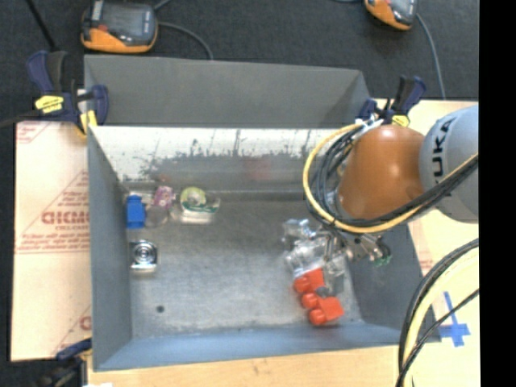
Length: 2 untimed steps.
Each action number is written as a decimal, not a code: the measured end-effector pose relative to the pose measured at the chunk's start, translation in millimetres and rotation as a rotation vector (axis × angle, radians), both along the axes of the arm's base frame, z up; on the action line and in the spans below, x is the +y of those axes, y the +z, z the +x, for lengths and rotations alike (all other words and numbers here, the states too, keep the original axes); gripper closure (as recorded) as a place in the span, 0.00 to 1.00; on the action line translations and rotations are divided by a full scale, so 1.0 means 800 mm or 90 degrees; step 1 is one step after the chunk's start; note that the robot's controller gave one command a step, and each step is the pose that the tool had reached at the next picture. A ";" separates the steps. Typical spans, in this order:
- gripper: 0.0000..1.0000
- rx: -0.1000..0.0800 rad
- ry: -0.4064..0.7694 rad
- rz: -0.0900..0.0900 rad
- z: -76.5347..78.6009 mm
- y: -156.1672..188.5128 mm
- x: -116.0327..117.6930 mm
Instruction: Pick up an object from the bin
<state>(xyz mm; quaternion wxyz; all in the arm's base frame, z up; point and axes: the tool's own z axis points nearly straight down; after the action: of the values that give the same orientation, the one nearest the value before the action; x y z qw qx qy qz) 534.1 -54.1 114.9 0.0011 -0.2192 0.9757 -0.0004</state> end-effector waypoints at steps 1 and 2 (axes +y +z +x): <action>0.00 -0.021 0.008 0.012 0.006 -0.044 -0.019; 1.00 -0.028 0.010 0.013 0.010 -0.040 -0.015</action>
Offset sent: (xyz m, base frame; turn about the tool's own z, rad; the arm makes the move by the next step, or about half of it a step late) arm -0.0068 -0.0267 -0.0449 -0.0050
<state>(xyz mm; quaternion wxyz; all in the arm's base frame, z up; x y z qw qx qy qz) 541.9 -66.0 83.1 0.0248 -0.2269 0.9736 0.0047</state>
